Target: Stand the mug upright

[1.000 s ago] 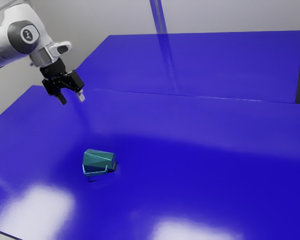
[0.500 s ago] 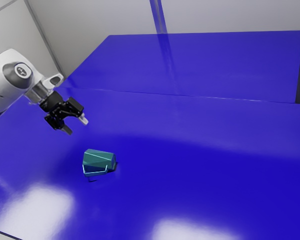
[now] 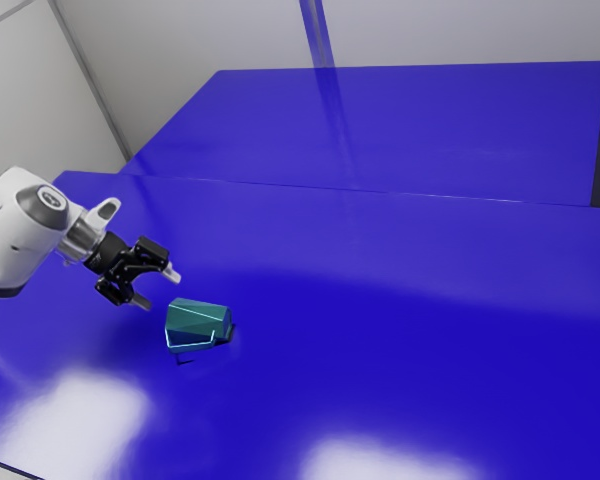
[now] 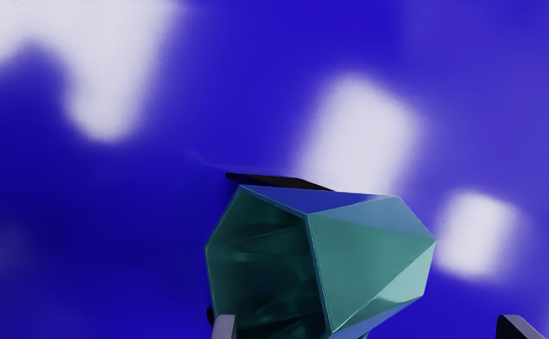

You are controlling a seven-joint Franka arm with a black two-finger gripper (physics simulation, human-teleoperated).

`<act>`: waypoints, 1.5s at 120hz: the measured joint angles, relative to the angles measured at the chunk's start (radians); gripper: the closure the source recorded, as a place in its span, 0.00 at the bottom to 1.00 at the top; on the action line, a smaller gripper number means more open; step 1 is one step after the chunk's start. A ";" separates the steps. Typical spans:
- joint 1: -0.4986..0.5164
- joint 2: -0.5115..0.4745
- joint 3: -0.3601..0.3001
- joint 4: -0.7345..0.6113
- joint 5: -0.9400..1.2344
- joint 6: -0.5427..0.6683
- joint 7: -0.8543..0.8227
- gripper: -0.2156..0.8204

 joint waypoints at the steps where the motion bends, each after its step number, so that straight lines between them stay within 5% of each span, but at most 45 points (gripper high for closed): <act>1: 0.001 0.001 0.000 0.000 -0.002 0.002 0.001 0.21; 87: -0.018 0.092 -0.006 -0.034 -0.241 -0.059 0.260 0.21; 108: -0.009 0.093 -0.004 -0.027 -0.258 -0.084 0.316 0.63; 123: -0.011 0.087 -0.005 -0.023 -0.262 -0.109 0.349 0.81; 180: 0.013 -0.002 -0.044 0.061 -0.209 -0.210 0.424 0.95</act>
